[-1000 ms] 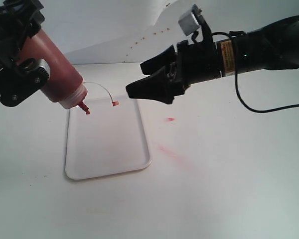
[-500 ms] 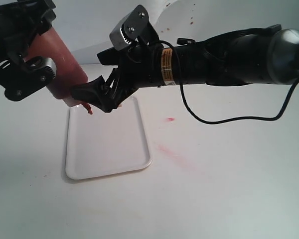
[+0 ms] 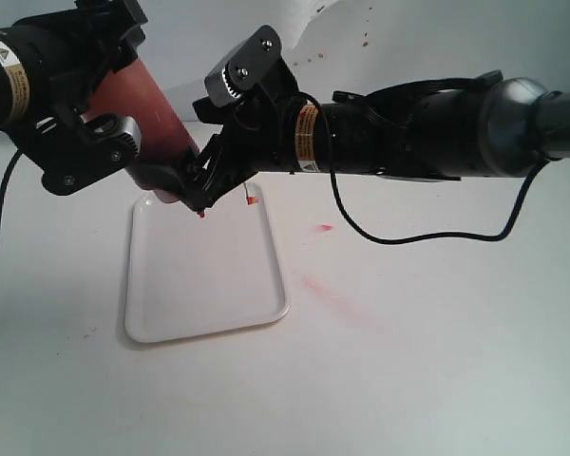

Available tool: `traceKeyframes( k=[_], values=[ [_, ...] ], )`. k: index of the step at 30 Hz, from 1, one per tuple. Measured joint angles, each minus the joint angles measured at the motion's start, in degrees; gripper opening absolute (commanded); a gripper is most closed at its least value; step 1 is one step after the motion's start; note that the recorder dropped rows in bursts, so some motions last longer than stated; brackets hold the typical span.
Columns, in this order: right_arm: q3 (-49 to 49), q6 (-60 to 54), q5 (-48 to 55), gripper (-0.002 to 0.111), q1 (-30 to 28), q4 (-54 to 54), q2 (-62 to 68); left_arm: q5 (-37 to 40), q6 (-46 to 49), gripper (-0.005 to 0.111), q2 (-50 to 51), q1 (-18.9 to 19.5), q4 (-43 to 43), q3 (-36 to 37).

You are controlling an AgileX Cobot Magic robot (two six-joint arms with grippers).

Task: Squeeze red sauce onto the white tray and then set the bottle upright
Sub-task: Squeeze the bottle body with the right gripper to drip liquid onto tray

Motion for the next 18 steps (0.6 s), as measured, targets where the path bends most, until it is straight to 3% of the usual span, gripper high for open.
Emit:
traceKeyframes(
  k=[14, 18],
  values=[
    [-1.3, -4.1, 0.2, 0.105, 2.3, 5.0, 2.6, 0.0, 0.0, 0.000, 1.8, 0.0, 0.0, 0.0],
    [-3.7, -4.1, 1.3, 0.094, 3.8, 5.1, 4.2, 0.0, 0.0, 0.000, 1.8, -0.1, 0.0, 0.0]
  ],
)
